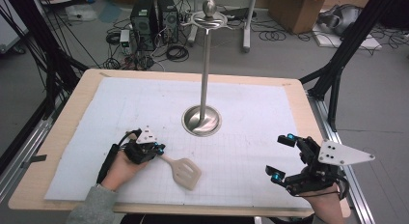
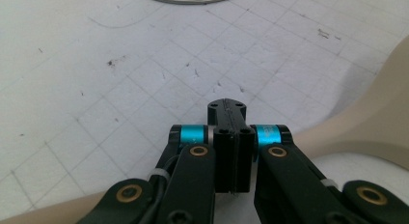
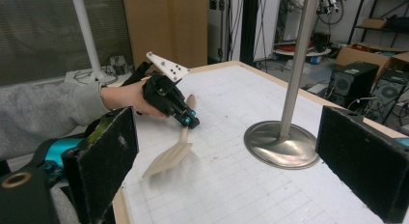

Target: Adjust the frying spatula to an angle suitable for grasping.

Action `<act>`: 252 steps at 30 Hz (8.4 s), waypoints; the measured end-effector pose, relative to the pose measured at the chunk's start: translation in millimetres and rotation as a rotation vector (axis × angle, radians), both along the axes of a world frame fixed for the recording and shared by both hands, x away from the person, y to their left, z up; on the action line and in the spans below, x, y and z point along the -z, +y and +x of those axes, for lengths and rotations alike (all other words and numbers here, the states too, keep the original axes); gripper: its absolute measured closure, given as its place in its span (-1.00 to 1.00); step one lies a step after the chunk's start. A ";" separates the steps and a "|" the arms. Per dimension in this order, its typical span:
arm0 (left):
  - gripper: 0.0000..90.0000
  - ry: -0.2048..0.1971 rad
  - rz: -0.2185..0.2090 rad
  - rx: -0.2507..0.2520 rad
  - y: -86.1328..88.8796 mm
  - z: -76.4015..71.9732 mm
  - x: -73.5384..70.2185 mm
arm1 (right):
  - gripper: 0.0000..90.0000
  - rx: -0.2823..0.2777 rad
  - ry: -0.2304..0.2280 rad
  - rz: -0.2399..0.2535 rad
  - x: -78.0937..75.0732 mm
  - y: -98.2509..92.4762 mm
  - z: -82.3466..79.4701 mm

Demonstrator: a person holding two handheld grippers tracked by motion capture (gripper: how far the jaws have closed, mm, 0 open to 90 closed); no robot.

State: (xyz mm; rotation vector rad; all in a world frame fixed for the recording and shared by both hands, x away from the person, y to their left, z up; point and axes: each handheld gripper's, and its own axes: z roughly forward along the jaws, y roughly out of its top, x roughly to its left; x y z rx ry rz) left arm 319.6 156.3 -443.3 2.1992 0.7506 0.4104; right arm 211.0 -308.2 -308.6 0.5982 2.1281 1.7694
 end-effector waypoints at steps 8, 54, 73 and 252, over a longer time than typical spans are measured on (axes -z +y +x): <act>1.00 0.018 -0.013 -0.002 5.2 -6.8 -0.1 | -0.85 -0.020 -0.007 0.003 -0.5 4.9 6.4; 1.00 0.014 -0.085 -0.231 88.6 -24.5 5.2 | -0.85 -0.075 -0.014 0.029 -5.8 13.7 27.7; 0.99 0.016 -0.135 -0.270 89.9 -11.7 4.2 | -0.85 -0.058 0.005 0.008 -1.4 12.3 23.0; 0.99 0.063 -0.020 0.098 -13.7 -19.1 -5.2 | -0.85 -0.031 0.064 -0.058 11.7 3.8 4.7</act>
